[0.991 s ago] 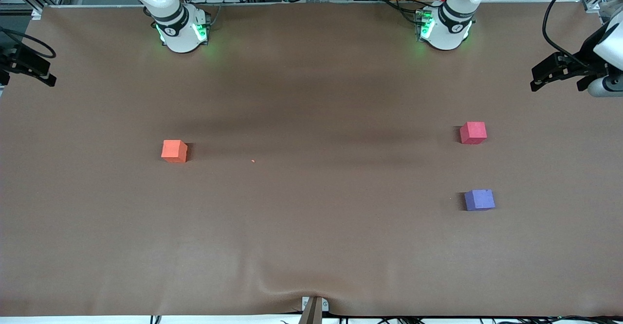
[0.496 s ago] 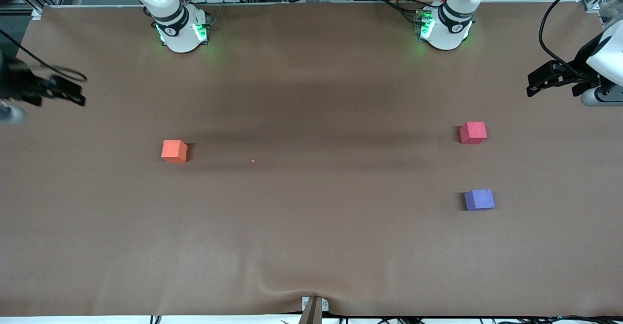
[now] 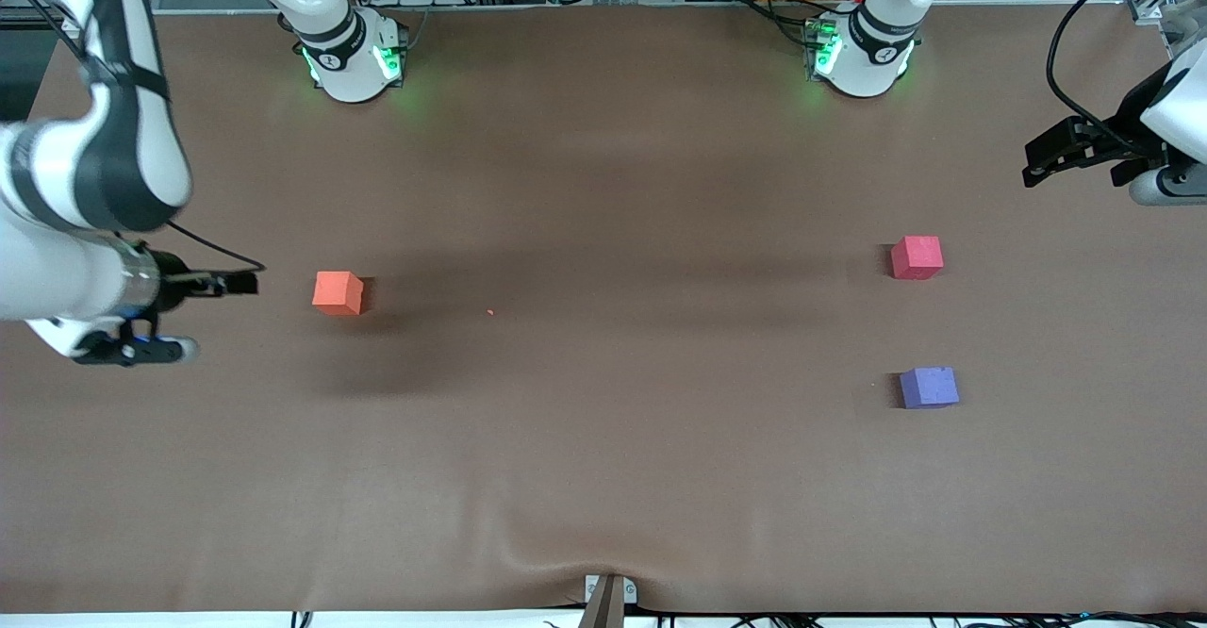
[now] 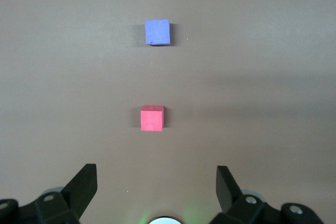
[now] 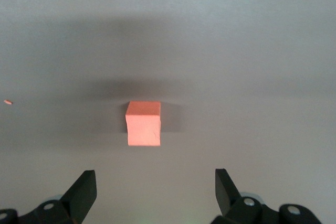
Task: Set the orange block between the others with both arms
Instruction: 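Reach the right gripper down over the orange block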
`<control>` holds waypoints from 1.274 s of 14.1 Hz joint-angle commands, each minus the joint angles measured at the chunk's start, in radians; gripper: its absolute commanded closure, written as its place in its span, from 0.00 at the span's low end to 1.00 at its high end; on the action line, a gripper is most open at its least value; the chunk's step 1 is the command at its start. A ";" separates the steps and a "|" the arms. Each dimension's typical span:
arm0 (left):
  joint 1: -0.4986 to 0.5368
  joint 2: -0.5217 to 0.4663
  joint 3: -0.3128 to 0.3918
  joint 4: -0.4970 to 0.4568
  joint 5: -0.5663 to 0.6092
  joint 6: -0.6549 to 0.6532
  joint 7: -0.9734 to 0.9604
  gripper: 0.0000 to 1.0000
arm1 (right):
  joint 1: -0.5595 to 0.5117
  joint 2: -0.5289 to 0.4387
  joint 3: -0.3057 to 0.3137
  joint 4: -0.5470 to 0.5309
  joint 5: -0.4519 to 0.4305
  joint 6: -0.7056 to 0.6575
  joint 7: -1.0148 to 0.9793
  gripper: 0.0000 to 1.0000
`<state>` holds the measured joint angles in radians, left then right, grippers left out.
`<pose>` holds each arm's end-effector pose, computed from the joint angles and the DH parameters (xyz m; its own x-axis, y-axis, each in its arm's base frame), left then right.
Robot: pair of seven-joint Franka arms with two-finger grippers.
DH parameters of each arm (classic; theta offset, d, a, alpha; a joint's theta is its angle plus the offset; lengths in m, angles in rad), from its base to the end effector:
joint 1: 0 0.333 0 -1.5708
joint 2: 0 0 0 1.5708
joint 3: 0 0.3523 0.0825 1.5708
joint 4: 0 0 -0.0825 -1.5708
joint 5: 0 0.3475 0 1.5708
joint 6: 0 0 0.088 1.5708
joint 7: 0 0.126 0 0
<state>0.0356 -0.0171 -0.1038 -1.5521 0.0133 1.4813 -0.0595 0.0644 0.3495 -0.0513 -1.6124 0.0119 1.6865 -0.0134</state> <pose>0.5008 -0.0330 0.6510 0.9986 -0.0073 -0.0528 -0.0083 -0.9998 -0.0182 0.6011 0.0129 0.4346 0.9622 0.0228 -0.2715 0.0246 -0.9997 0.0029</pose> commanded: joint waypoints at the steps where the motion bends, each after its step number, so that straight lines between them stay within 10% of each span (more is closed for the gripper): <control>1: 0.010 -0.006 -0.010 0.012 0.010 -0.016 0.006 0.00 | 0.035 -0.030 -0.010 -0.137 0.013 0.143 0.009 0.00; 11: -0.003 0.014 -0.013 0.015 0.007 0.013 0.006 0.00 | 0.081 0.077 -0.010 -0.335 0.013 0.473 0.003 0.00; 18: 0.009 0.005 -0.011 0.015 0.007 0.013 0.006 0.00 | 0.077 0.075 -0.010 -0.417 0.013 0.463 -0.036 0.00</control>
<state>0.0346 -0.0095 -0.1107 -1.5482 0.0133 1.4923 -0.0595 0.1445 0.4493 -0.0565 -1.9866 0.0147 2.1506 -0.0169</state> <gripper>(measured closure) 0.000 0.000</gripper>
